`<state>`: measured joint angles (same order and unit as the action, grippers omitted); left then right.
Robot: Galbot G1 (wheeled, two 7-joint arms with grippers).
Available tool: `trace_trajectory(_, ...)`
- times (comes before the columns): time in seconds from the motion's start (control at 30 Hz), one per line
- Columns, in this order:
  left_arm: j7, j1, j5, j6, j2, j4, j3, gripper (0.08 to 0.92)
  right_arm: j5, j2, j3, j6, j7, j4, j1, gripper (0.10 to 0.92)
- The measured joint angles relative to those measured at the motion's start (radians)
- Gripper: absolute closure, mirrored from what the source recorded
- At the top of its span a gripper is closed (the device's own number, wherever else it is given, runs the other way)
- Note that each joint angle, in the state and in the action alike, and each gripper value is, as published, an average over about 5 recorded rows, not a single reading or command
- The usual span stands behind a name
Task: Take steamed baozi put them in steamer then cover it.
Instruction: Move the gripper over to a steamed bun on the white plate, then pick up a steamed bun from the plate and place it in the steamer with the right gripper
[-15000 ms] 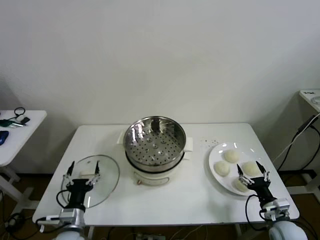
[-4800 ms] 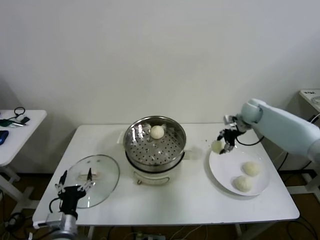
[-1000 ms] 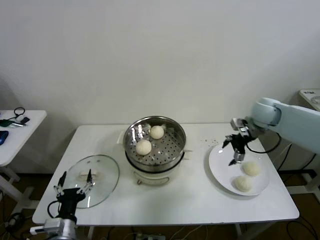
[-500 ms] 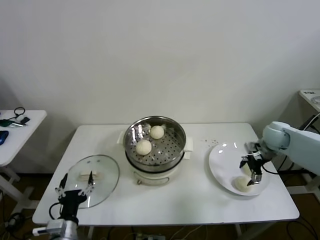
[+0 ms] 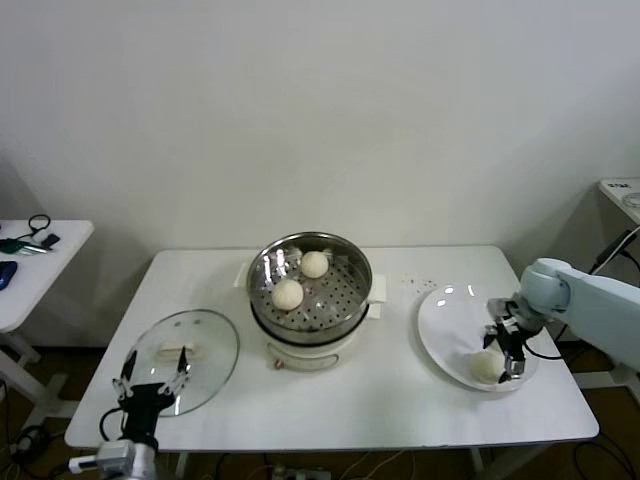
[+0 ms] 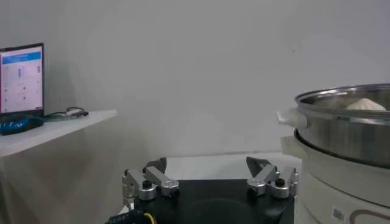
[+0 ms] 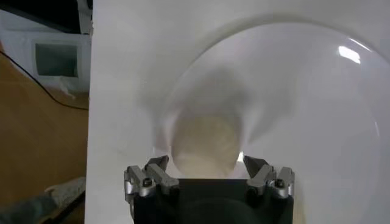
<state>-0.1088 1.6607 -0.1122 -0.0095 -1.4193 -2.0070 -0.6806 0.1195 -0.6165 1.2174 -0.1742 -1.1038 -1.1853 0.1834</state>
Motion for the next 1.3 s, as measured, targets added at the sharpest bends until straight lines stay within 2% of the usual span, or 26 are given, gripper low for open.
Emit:
trace_trajectory(0.17, -0.001, 0.002, 0.007, -0.001, 0.002, 0.000, 0.005, 0.177, -0.005, -0.011, -0.001, 0.007, -0.007, 0.011, -0.011, 0.221)
trace_trajectory(0.5, -0.002, -0.009, 0.021, 0.003, 0.009, 0.001, 0.019, 0.177, -0.008, -0.028, -0.007, 0.020, -0.013, 0.031, -0.010, 0.320)
trace_trajectory(0.8, -0.002, -0.010, 0.025, 0.003, 0.010, 0.003, 0.019, 0.177, -0.022, -0.049, 0.002, 0.057, -0.020, 0.058, 0.019, 0.331)
trace_trajectory(0.97, -0.002, -0.012, 0.025, 0.004, 0.012, 0.004, 0.019, 0.177, -0.075, -0.079, 0.029, 0.147, -0.031, 0.068, 0.082, 0.334)
trace_trajectory(1.3, -0.005, -0.013, 0.029, 0.011, 0.014, -0.006, 0.018, 0.177, -0.228, -0.183, 0.075, 0.446, -0.058, 0.037, 0.283, 0.328)
